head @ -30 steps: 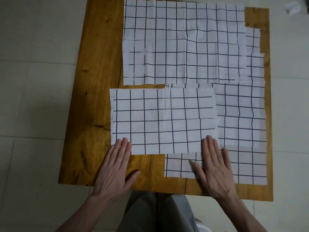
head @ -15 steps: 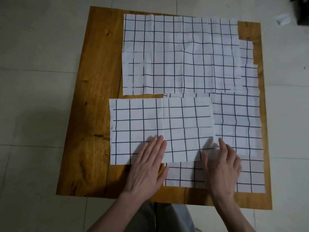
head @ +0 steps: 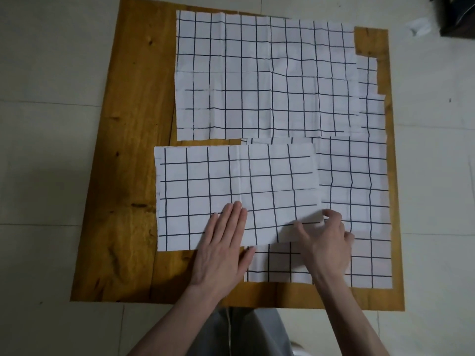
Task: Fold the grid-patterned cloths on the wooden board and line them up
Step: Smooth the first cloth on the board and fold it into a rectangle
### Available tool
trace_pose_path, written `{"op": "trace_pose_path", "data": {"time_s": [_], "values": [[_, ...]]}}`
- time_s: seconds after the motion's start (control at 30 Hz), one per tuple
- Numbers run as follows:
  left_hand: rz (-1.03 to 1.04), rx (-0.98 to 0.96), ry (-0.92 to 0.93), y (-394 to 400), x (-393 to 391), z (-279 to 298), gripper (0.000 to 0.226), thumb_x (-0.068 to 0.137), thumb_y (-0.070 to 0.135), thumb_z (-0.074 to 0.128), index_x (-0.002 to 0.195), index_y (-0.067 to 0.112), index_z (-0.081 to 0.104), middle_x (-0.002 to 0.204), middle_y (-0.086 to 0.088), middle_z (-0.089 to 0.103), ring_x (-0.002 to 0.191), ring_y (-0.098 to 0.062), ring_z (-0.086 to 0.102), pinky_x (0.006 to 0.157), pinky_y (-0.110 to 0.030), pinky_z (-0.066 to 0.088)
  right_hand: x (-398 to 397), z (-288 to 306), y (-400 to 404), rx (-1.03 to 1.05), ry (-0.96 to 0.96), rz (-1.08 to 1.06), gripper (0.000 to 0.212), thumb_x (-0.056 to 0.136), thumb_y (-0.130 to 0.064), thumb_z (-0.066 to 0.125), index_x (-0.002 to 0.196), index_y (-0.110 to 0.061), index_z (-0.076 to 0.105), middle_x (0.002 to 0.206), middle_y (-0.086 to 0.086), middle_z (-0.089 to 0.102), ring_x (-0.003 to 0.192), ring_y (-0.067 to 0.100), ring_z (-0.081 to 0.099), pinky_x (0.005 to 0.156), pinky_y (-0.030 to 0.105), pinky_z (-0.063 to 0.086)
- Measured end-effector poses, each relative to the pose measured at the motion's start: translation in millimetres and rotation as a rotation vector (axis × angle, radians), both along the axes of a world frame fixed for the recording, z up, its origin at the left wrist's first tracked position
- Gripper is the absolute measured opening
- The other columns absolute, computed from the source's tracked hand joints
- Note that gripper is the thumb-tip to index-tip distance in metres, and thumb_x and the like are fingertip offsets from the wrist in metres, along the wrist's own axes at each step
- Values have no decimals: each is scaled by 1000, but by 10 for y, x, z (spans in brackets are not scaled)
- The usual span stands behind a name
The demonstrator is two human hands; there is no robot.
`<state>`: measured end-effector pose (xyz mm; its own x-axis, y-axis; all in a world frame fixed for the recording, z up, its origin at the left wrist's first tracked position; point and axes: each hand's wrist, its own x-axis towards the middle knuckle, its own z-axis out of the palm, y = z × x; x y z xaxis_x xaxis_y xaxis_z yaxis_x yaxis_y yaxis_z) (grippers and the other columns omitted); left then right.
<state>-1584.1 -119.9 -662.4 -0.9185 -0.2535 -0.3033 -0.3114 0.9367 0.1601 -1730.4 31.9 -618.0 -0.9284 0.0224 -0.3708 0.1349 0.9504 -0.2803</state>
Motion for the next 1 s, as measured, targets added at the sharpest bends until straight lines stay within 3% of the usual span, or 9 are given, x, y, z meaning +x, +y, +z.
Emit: {"op": "trace_pose_path", "data": {"time_s": [0.17,0.3,0.4,0.5,0.6,0.73,0.8,0.9,1.0], "values": [[0,-9,2,5,-6,11,83,107,64,20,167,10,2,175,-14,-1,162,-28,1,129,-51,19,11,-10,0,-137,4,-32,53,87,-37,79,125,-8,55,124,16,56,115,37,48,96,53,46],[-1,-7,1,-5,-1,24,83,107,64,22,167,10,3,175,-13,0,162,-28,0,129,-50,19,78,117,-69,-460,11,-159,37,91,-26,77,118,-26,52,101,-9,64,93,21,66,75,47,59],[2,-11,1,-9,-13,36,82,107,64,23,167,11,4,175,-13,0,162,-28,0,129,-51,16,174,262,-143,-623,38,-220,35,93,-19,74,121,-35,58,97,-13,70,87,6,68,72,36,59],[-13,-24,-23,-25,-25,51,87,104,64,31,167,10,4,175,-13,-4,162,-28,-3,130,-51,10,291,384,-254,-771,33,-278,32,96,-20,72,122,-38,67,103,-8,75,95,5,68,81,34,58],[-42,-42,-42,-76,-21,79,101,96,64,51,166,8,5,175,-14,-5,162,-29,-4,129,-52,6,435,457,-344,-809,59,-281,36,98,-35,71,134,-36,67,124,-8,72,116,13,66,94,43,57],[-1,102,50,-115,-31,173,80,107,65,17,166,10,15,175,-10,8,162,-26,3,128,-51,17,607,586,-543,-750,220,-117,27,100,-51,49,105,-32,67,110,-13,59,109,26,54,88,51,51],[23,150,75,-141,-27,216,78,108,62,13,167,11,14,175,-8,11,162,-24,0,127,-52,22,693,642,-661,-785,270,-45,25,102,-45,45,117,-41,64,119,-11,52,114,19,50,90,33,48],[87,184,115,-210,21,240,75,108,58,20,167,13,11,176,-5,7,162,-20,-2,128,-51,18,818,684,-770,-837,190,105,46,105,-38,40,144,-25,61,151,-4,42,129,-1,47,98,11,42],[147,248,172,-306,120,271,82,105,61,32,168,16,3,176,-2,0,162,-18,-4,130,-48,11,931,672,-877,-832,147,282,49,108,-31,37,153,-18,49,166,-6,33,151,9,35,118,29,38]]}}
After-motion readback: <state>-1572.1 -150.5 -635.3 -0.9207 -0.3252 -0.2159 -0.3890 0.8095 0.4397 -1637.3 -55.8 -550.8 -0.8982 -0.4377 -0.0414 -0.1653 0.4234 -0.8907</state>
